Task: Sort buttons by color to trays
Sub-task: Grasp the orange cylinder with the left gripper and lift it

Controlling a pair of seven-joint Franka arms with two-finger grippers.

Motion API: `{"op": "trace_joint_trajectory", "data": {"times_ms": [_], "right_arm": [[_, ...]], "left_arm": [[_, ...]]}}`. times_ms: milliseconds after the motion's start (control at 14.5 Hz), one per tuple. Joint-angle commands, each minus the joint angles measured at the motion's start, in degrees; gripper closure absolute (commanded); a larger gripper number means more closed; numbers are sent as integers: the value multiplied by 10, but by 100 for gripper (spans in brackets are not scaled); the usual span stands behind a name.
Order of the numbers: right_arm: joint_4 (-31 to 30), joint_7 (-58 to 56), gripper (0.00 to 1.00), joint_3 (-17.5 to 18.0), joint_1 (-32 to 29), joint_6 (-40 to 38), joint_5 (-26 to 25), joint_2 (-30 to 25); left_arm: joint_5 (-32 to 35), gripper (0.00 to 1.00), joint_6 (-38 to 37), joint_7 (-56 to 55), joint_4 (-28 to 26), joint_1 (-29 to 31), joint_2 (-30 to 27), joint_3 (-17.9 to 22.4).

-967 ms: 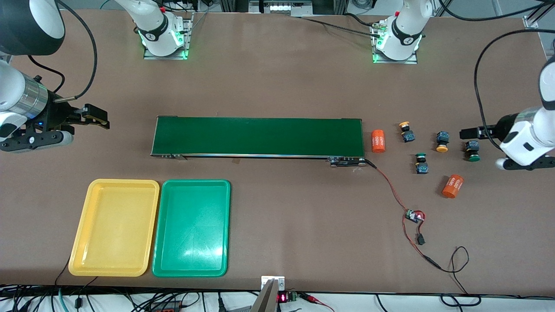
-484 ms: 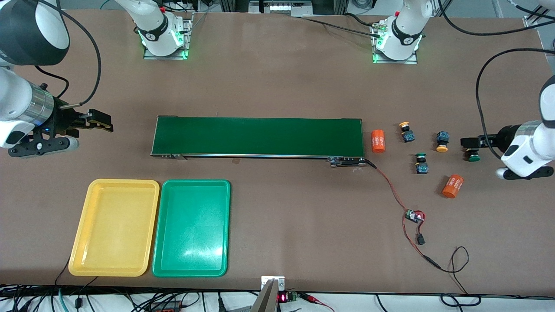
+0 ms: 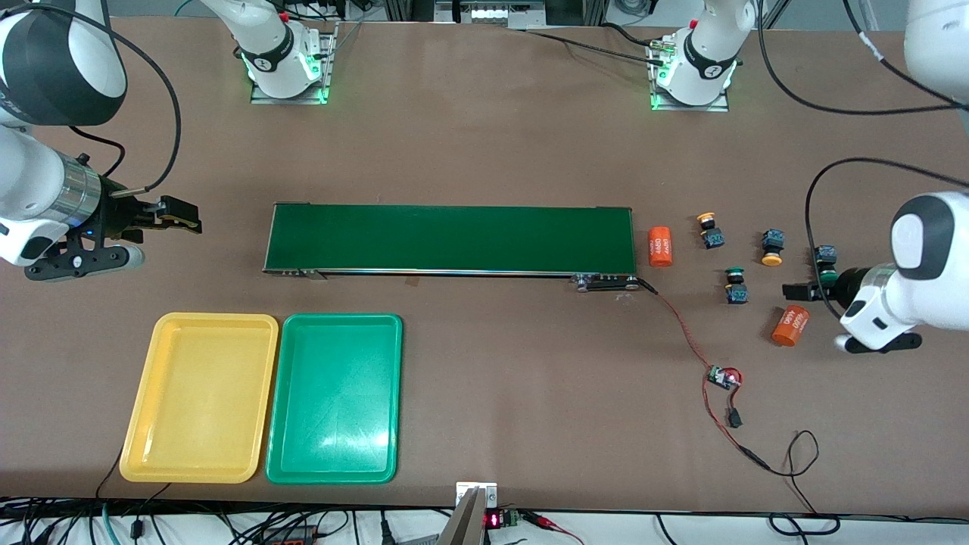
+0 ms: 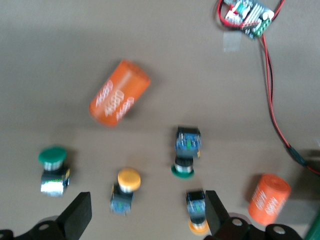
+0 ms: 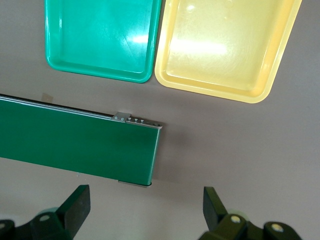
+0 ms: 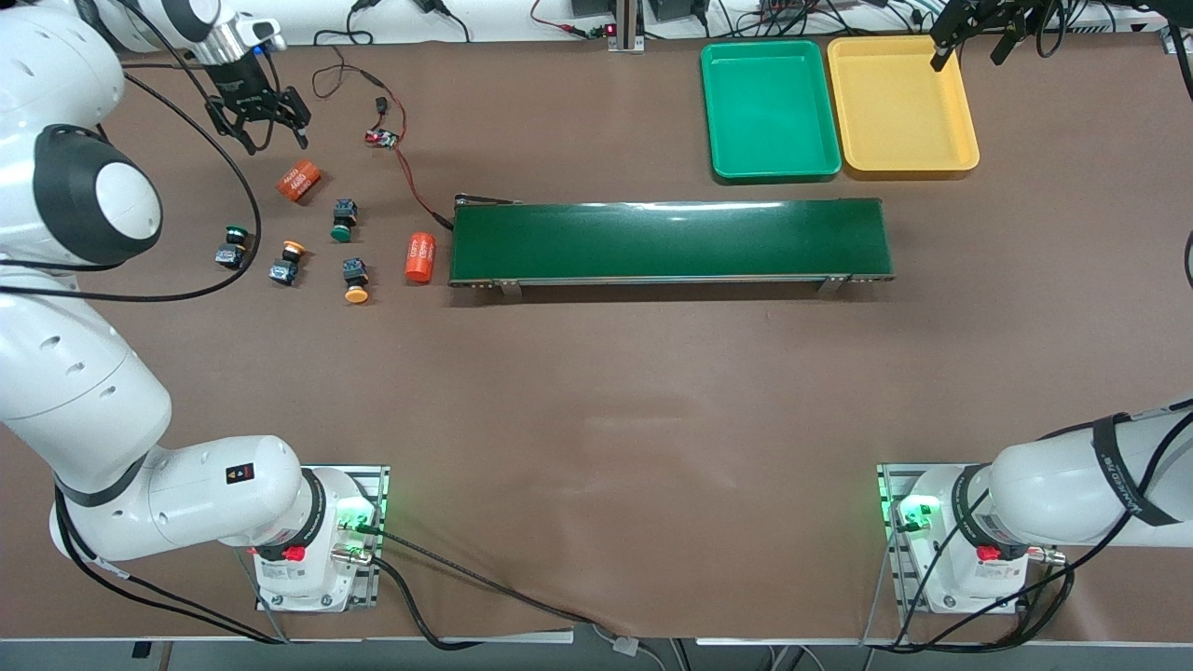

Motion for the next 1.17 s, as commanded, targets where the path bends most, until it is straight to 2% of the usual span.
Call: {"op": "trace_joint_trajectory", "data": {"times_ms": [0,276,484,829,967,1106], "right_arm": [[6,-3,0,2,-4,-14,4,-1],[6,-3,0,1,-5,-16,4,-1],[6,-4,0,1,-7,-16,3,-1],[6,-4,0,1,-7,-16,3,-1],[6,-4,0,2,-7,-16,3,-1],[6,-4,0,1,-7,-16,3,-1]], "left_arm": [[12,0,2,80,106,-2,82,-1],[13,0,25,156,137,-4,123,-1],[13,0,72,282,140,2,147,-1],[12,0,92,477,131,19,161,0],[10,0,99,514,126,30,161,-1],[9,0,100,521,93,34,157,-1]]}}
